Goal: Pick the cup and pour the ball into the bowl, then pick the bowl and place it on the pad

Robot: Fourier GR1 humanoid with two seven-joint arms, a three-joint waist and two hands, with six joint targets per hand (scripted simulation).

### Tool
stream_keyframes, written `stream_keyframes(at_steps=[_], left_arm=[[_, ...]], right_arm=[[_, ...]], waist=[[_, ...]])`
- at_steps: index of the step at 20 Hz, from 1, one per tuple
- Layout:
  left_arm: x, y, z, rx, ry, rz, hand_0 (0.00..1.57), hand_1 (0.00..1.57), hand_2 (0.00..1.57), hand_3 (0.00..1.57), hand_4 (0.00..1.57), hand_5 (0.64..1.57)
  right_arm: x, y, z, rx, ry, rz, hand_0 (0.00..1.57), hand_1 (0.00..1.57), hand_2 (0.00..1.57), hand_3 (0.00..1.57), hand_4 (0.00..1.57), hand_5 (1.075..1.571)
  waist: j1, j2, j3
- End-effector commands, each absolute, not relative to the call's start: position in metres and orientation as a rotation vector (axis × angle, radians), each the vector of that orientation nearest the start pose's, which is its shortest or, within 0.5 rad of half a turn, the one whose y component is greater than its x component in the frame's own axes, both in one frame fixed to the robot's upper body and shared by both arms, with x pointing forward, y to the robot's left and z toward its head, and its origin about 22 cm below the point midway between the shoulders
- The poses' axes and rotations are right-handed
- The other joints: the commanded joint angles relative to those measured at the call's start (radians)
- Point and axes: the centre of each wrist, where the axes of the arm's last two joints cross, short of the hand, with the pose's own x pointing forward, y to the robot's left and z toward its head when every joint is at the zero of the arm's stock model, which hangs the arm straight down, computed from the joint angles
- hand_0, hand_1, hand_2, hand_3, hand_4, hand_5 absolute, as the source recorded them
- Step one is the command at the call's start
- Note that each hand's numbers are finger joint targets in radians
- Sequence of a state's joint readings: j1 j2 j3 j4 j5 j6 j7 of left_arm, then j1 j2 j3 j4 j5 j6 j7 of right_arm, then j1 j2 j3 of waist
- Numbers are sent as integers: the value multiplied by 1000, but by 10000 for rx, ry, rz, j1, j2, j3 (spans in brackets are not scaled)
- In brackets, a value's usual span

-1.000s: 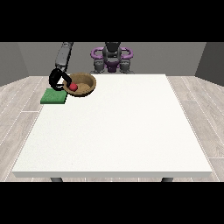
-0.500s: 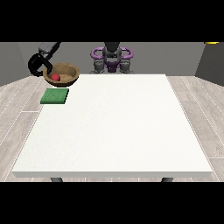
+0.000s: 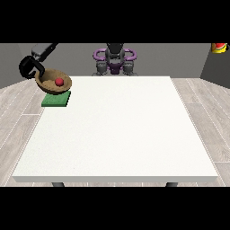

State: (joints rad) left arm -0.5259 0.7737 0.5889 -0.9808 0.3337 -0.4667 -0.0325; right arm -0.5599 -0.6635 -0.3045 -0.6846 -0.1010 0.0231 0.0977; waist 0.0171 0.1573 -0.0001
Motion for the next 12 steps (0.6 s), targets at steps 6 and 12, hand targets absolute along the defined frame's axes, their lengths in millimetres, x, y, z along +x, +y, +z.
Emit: stream_keyframes(at_steps=[6,12], left_arm=[[292,520,187,2191,-19052,68,0,0,0,0,1205,1556],[299,507,201,1816,-19172,-408,0,0,0,0,1199,1558]], right_arm=[[342,-445,57,-4496,-12783,-2146,1571,1571,1571,454,1044,1570],[333,-459,44,-4145,-12690,-3548,1571,1571,1571,600,992,1571]], waist=[[233,469,-3],[462,482,8]])
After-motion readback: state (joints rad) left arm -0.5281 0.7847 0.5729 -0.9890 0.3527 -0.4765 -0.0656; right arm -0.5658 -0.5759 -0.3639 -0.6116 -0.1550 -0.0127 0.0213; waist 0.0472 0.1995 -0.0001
